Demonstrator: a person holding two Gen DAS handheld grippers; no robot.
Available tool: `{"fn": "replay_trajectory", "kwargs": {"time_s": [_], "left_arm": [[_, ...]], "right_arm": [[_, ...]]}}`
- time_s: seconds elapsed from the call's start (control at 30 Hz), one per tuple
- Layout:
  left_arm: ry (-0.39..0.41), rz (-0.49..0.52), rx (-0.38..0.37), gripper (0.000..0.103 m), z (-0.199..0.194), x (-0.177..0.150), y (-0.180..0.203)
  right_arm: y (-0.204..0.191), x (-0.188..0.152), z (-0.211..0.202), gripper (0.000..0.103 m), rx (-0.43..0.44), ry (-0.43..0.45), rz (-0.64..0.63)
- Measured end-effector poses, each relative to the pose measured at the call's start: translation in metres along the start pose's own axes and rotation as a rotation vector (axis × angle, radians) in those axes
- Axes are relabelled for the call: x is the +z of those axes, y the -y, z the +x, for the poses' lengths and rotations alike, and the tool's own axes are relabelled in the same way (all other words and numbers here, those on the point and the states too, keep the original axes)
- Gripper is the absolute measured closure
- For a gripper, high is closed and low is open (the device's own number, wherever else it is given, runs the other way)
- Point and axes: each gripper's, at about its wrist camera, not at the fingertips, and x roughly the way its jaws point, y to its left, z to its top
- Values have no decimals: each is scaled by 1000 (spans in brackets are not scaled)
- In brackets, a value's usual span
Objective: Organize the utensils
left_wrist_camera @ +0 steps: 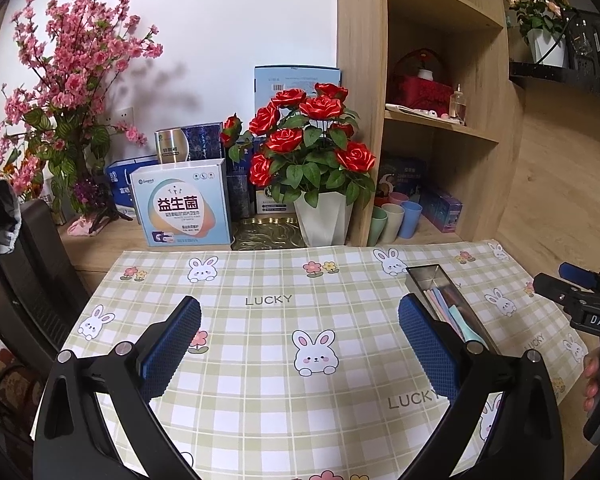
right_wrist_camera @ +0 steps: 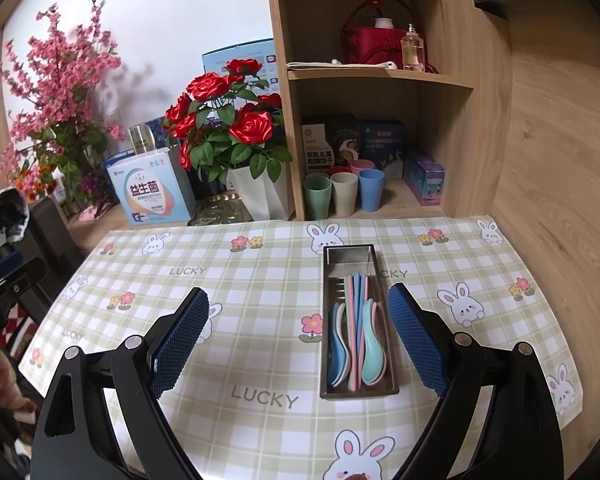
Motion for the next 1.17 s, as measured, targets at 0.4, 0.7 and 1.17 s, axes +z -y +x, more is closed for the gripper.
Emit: {"fn": "replay_trajectory", "kwargs": {"time_s": [0.4, 0.7, 1.17], "left_arm": [[4, -11, 6, 6, 0, -1, -3], [11, -20, 7, 6, -3, -1, -5], [14, -38, 27, 6, -7, 0, -10]], "right_arm": [[0, 2, -2, 15, -1, 6, 0], [0, 1, -2, 15, 0, 5, 1], [0, 3, -2, 15, 0, 7, 0]]}}
